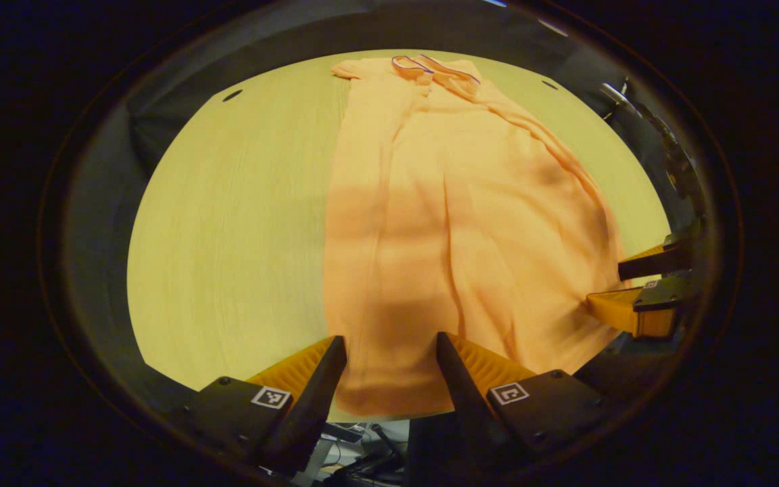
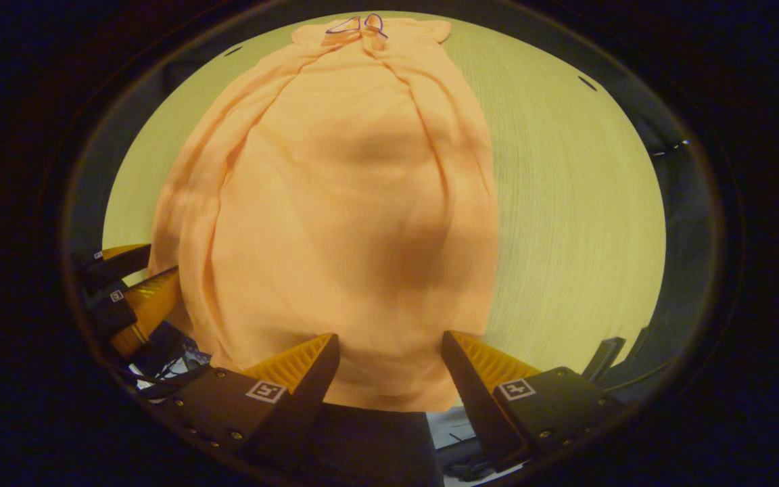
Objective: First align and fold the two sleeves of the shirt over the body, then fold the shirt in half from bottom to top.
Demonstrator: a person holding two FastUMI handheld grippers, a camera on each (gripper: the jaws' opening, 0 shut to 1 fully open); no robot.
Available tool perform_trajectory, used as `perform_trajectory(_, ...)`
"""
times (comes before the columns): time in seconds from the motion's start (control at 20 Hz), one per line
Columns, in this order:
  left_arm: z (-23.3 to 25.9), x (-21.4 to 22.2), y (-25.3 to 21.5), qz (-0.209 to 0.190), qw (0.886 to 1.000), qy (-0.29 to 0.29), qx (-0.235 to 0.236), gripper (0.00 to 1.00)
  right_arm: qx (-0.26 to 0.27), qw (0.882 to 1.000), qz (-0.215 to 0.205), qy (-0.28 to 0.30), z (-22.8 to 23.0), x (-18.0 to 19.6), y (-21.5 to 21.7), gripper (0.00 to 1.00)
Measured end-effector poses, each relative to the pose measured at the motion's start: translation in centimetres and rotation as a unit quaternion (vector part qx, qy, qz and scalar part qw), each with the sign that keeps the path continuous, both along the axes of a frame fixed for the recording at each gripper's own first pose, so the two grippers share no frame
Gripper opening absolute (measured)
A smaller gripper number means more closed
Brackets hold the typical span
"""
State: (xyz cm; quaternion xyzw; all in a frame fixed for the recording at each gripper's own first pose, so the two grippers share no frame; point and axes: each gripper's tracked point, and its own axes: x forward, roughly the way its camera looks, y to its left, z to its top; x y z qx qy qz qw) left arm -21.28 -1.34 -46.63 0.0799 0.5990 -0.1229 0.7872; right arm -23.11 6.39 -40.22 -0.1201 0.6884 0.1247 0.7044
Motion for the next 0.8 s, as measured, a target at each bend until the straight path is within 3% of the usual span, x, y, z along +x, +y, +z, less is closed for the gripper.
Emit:
perform_trajectory(0.05,0.0,0.2,-0.2,0.002,1.0,-0.001,0.0,0.75,-0.001,1.0,-0.001,0.002,0.0,0.0,-0.1,0.97)
perform_trajectory(0.15,-0.1,0.4,-1.1,-0.007,1.0,-0.004,-0.001,0.52,0.0,1.0,-0.013,0.003,0.0,0.1,-0.5,0.65)
perform_trajectory(0.2,-0.2,0.5,-1.4,-0.011,1.0,-0.005,0.0,0.47,-0.001,1.0,-0.023,0.003,0.1,0.1,-0.8,0.51)
perform_trajectory(0.3,-0.2,0.5,-1.7,-0.021,1.0,-0.006,0.009,0.2,0.007,0.999,-0.046,0.006,-0.2,0.4,-1.0,0.27)
perform_trajectory(0.35,-0.2,0.4,-1.8,-0.02,1.0,-0.001,0.013,0.19,0.012,0.999,-0.049,0.009,-0.1,0.3,-1.0,0.18)
perform_trajectory(0.5,-0.2,0.6,-1.9,-0.011,1.0,-0.001,0.013,0.1,0.009,0.999,-0.037,0.009,0.1,0.4,-1.0,0.18)
perform_trajectory(0.6,-0.1,0.5,-1.7,-0.007,1.0,0.0,0.019,0.1,0.012,0.999,-0.048,0.001,0.5,0.5,-1.1,0.0)
perform_trajectory(0.65,0.0,0.8,-1.9,-0.008,1.0,-0.004,0.018,0.06,0.014,0.998,-0.053,0.005,-0.2,0.3,-1.0,0.01)
perform_trajectory(0.8,0.0,0.6,-1.7,-0.001,1.0,-0.003,0.021,0.08,0.022,0.998,-0.06,0.01,0.0,0.4,-0.9,0.01)
